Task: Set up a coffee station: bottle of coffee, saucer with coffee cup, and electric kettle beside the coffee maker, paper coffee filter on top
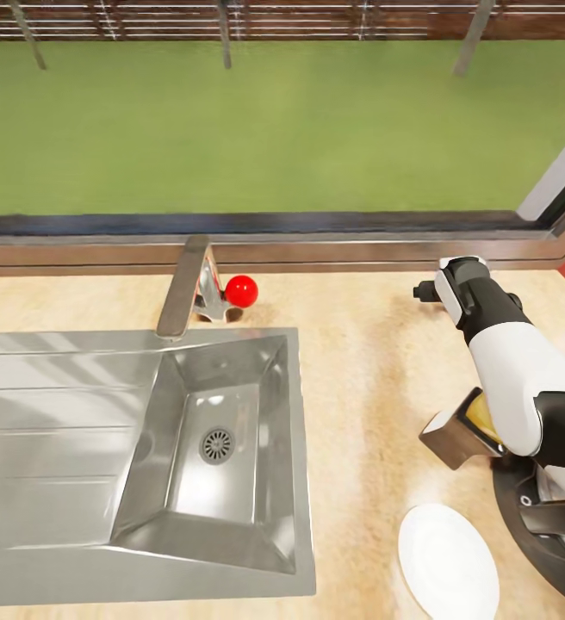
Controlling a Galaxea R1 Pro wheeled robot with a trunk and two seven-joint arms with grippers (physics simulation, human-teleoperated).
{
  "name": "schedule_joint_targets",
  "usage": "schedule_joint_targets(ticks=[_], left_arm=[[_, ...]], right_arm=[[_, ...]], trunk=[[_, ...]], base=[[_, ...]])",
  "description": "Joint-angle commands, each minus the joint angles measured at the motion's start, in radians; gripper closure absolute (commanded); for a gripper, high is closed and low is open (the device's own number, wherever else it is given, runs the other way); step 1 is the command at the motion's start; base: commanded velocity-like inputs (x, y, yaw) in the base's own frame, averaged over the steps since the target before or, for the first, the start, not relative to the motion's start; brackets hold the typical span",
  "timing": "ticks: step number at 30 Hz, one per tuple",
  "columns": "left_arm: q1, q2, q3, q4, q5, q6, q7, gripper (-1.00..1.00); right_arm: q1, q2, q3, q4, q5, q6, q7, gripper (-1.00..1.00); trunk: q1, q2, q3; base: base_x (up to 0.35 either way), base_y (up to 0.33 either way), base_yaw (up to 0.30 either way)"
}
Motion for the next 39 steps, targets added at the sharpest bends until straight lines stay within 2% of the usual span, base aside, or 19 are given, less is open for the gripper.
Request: schedule_joint_targets(ticks=[1,9,25,39], left_arm=[[0.000,0.000,-0.009,-0.002,0.008,0.003,0.003,-1.00],[0.000,0.000,-0.009,-0.001,0.008,0.003,0.001,-1.00],[0.000,0.001,-0.009,-0.001,0.008,0.003,-0.002,-1.00],[0.000,0.001,-0.009,0.000,0.008,0.003,-0.003,-1.00]], right_arm=[[0.000,0.000,0.000,-0.001,0.004,0.005,0.001,-1.00],[0.000,0.000,0.000,-0.004,0.004,0.005,0.000,-1.00],[0.000,0.000,0.000,-0.005,0.004,0.005,-0.001,-1.00],[0.000,-0.001,0.000,-0.006,0.004,0.005,-0.004,-1.00]], trunk=[[0.000,-0.002,-0.003],[0.000,-0.002,-0.014],[0.000,-0.002,-0.016],[0.000,-0.002,-0.030]], base=[[0.000,0.000,0.000],[0.000,0.000,0.000],[0.000,0.000,0.000],[0.000,0.000,0.000]])
